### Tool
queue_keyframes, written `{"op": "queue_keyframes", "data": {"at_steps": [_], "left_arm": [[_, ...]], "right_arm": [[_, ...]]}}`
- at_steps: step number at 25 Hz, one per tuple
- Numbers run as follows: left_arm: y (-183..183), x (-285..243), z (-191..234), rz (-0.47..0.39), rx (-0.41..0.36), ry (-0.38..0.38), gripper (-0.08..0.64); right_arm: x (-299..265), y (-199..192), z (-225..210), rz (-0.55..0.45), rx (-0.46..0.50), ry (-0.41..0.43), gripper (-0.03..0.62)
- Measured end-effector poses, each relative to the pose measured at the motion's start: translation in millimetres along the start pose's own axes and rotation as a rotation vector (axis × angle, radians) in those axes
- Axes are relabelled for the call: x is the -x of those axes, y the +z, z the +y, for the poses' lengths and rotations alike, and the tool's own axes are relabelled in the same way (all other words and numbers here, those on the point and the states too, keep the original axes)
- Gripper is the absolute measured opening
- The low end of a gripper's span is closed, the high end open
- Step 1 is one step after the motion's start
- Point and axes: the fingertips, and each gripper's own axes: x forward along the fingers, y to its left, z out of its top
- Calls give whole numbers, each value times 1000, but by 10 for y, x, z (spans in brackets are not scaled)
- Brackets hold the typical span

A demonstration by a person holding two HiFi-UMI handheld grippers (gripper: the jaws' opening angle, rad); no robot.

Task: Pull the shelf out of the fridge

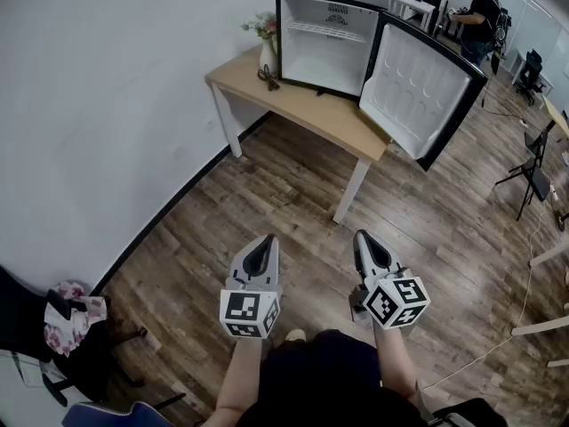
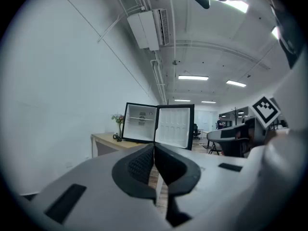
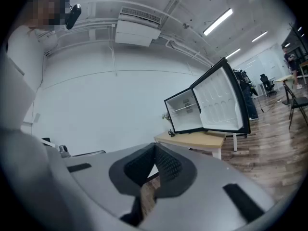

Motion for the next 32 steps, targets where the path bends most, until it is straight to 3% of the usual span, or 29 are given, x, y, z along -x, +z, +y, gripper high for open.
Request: {"op": "queue_keyframes", "data": {"at_steps": [14,25,32], "left_arm": [[56,302,-388,-1,-22,14,5],[84,302,-311,-9,-44,7,6],[7,268,-205,10,-20,-3,6]], "right_arm": [[452,30,-27,-13,-25,1,-8],[447,49,26,-22,-15,-5,-8],[401,-6,31,-26,-20,-31,-8]]}}
